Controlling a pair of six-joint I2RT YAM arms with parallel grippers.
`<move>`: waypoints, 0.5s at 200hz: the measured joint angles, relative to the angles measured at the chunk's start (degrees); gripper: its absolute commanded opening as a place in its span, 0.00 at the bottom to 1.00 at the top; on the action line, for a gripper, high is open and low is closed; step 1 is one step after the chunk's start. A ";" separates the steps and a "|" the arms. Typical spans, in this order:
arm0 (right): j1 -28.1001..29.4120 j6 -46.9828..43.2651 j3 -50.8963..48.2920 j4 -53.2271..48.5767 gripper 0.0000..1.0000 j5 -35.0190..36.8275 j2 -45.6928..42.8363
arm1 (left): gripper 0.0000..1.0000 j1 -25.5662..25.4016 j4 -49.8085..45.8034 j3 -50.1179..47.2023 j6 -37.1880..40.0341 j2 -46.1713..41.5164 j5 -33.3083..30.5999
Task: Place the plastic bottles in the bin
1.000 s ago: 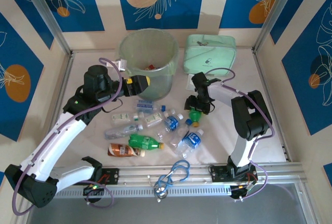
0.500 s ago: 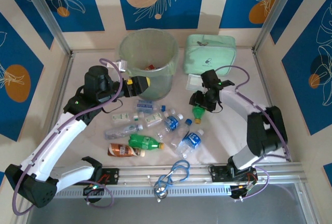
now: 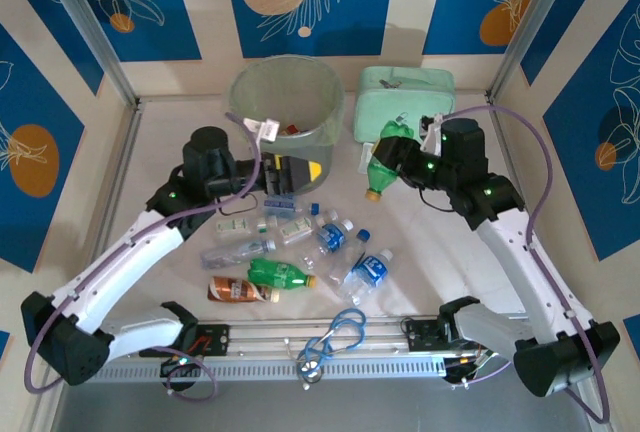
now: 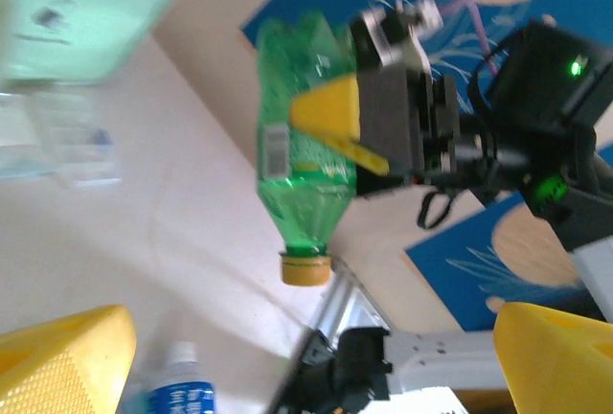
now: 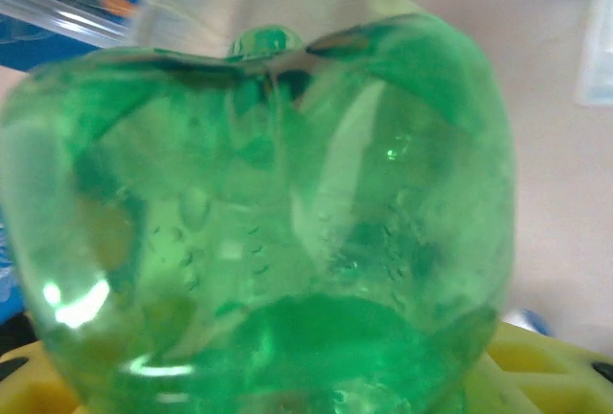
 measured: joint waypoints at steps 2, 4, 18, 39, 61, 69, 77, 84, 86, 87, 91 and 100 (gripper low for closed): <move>0.22 0.35 0.13 0.42 0.56 -0.22 -0.09 | 0.95 -0.31 0.24 0.07 0.02 0.22 0.13; 0.42 0.79 0.24 0.92 0.56 -0.39 -0.11 | 0.96 -0.68 0.63 0.15 -0.02 0.48 0.37; 2.03 3.28 0.90 4.07 0.56 -1.86 -0.22 | 0.95 -2.71 3.34 0.61 -0.63 2.14 1.44; 4.26 6.32 1.64 8.35 0.57 -3.41 -0.22 | 0.93 -4.42 8.07 0.61 -3.06 4.17 2.99; 6.29 8.98 2.03 13.05 0.58 -4.20 -0.24 | 0.91 -5.40 13.11 0.61 -5.70 6.10 4.68; 6.99 9.86 2.10 14.60 0.58 -4.22 -0.26 | 0.91 -5.49 14.21 0.61 -6.38 6.54 5.20; 7.54 10.54 2.25 15.63 0.58 -4.20 -0.22 | 0.89 -5.66 14.91 0.63 -6.88 6.80 5.51; 8.00 11.04 2.38 16.68 0.58 -4.22 -0.17 | 0.87 -5.79 15.56 0.66 -7.39 6.91 5.70; 8.13 11.15 2.43 16.92 0.58 -4.22 -0.17 | 0.86 -5.84 15.76 0.68 -7.45 6.91 5.75; 8.15 11.23 2.45 17.05 0.58 -4.22 -0.17 | 0.85 -5.86 15.80 0.68 -7.45 6.93 5.77; 8.44 11.47 2.58 17.53 0.58 -4.22 -0.17 | 0.84 -5.95 16.13 0.72 -7.82 7.02 5.99; 8.92 11.87 2.91 18.34 0.58 -4.22 -0.07 | 0.81 -6.05 17.05 0.81 -8.07 7.10 6.45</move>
